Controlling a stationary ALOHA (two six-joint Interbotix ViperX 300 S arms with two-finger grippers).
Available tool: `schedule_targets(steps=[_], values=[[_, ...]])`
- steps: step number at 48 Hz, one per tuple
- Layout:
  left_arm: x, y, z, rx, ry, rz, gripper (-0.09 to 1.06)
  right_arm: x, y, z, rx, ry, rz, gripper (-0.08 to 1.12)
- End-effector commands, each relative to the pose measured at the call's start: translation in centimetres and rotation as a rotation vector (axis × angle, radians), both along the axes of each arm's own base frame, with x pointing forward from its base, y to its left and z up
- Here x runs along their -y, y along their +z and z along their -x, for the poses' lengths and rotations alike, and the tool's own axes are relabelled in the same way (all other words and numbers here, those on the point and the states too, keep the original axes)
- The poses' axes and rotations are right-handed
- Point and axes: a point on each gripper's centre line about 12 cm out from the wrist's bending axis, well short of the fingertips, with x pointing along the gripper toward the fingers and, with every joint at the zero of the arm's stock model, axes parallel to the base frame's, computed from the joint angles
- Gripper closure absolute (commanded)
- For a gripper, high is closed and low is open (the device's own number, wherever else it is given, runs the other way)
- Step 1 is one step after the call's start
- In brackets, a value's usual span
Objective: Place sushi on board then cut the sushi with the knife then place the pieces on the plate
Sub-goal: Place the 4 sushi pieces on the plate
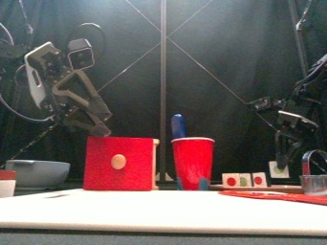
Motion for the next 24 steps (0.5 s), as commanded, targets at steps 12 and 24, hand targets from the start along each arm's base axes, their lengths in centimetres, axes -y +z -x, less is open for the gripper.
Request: schedule_targets(steps=[12,24], values=[[0.0,0.6,-0.5,0.022,0.005,0.003,0.09,1.6,0.2,-0.4,0.067,-0.033,0.023,0.40],[0.1,0.7,-0.5,0.027,0.000,0.005,0.09,2.0,0.0,0.4,0.073,-0.076,0.016,0.24]])
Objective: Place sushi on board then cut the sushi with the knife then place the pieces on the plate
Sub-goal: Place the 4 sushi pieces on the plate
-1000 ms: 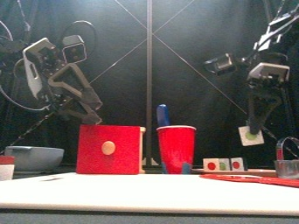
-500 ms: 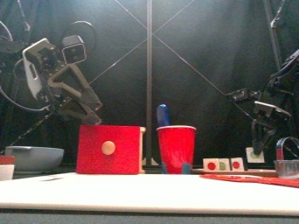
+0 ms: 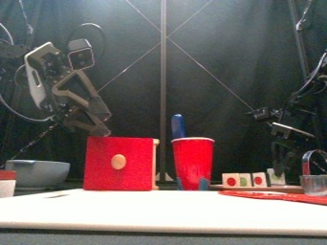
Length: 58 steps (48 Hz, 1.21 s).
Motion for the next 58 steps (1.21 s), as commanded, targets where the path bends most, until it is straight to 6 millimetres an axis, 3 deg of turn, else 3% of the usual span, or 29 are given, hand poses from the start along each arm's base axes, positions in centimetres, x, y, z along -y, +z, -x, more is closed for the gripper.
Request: schedule_targets(steps=[1,10,20,28,37,42,47,58], values=[[0.2,0.7,-0.5,0.025,-0.002,0.005,0.09,0.1,0.3,0.0,0.018,-0.005,0.009,0.23],[0.2,0.8,-0.6,0.028,0.001,0.007,0.09,-0.5,0.8,-0.3,0.035,0.000,0.003,0.21],[0.2,0.8,-0.6,0.029,0.001,0.007,0.09,-2.6,4.9,-1.5,0.180,0.047,0.041,0.21],[0.3,1.6,-1.2,0.055,-0.001,0.007,0.09,-6.1,9.4,-2.9,0.405,0.208,0.092,0.21],[0.6,4.1,-1.9,0.149,-0.040,-0.025,0.09,-11.6,12.8,-5.1,0.702,0.579,0.197,0.21],[0.7,6.5,-1.7,0.267,-0.063,-0.059,0.09,-13.6,13.5,-6.2,0.781,0.771,0.275,0.21],[0.7,8.9,-0.8,0.407,-0.082,-0.098,0.09,-14.3,13.5,-7.1,0.803,0.859,0.308,0.21],[0.8,9.4,0.8,0.472,-0.110,-0.129,0.09,-14.4,13.0,-8.0,0.788,0.881,0.301,0.21]])
